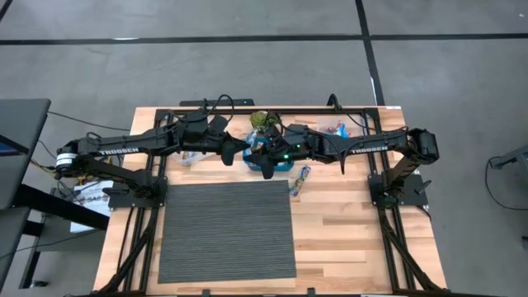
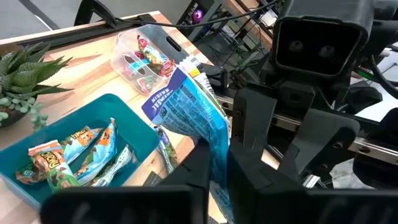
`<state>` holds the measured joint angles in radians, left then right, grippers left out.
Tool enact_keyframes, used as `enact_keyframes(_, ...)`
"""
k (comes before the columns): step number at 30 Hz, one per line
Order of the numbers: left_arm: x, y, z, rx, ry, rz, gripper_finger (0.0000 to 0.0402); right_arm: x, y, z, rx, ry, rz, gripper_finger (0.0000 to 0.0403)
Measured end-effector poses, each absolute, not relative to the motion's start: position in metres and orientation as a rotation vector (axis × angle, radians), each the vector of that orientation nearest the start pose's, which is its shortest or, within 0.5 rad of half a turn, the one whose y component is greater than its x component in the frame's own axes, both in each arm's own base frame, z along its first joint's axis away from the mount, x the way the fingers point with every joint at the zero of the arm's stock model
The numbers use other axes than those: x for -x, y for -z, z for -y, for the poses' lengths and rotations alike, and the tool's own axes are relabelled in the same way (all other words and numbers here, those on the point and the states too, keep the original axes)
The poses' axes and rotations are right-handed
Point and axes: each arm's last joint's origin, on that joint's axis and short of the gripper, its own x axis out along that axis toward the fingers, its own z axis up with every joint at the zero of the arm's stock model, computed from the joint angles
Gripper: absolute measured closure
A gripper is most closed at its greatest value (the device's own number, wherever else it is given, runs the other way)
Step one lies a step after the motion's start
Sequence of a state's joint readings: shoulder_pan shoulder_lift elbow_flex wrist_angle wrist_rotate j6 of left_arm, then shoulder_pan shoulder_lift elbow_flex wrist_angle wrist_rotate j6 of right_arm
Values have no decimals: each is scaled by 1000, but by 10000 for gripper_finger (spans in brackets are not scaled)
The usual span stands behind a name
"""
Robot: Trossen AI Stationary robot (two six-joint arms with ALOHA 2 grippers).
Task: Pick and place Granola Bars by type
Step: Put the blue granola bar into the left transparent bin
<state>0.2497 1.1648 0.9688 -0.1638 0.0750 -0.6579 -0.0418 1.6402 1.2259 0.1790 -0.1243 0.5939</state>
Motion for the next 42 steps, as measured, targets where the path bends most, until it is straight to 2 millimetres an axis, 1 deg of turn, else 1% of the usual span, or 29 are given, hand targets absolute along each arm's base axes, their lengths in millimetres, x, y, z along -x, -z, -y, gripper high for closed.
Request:
enact_keyframes(2, -251, -323, -62, 705, -285, -287, 392, -380, -301, 13, -611, -9, -252, 368)
enact_keyframes(5, -251, -323, -62, 698, -296, -286, 392, -380, -301, 15, -617, -9, -251, 342)
enact_keyframes(9, -250, -320, -63, 666, -341, -297, 398, -378, -299, 19, -632, 23, -286, 320)
enact_keyframes(14, -245, -311, -66, 617, -452, -377, 400, -372, -287, 21, -658, 76, -427, 288)
enact_keyframes(17, -239, -302, -66, 582, -532, -478, 401, -367, -277, 21, -678, 120, -535, 265)
enact_keyframes(20, -227, -297, -68, 547, -629, -563, 401, -363, -269, 22, -682, 159, -613, 245)
enact_keyframes(24, -203, -298, -74, 491, -798, -633, 401, -361, -266, 17, -678, 161, -659, 228)
enact_keyframes(29, -167, -301, -85, 459, -1012, -702, 401, -359, -263, 10, -677, 163, -700, 221)
enact_keyframes(32, -151, -300, -93, 481, -1094, -745, 401, -357, -260, 8, -674, 173, -740, 223)
enact_keyframes(37, -138, -300, -107, 511, -1201, -754, 383, -352, -254, 6, -670, 193, -811, 231)
enact_keyframes(39, -135, -300, -112, 511, -1247, -749, 371, -351, -253, 6, -670, 200, -825, 234)
enact_keyframes(42, -132, -298, -116, 500, -1270, -769, 349, -348, -254, 6, -669, 207, -839, 238)
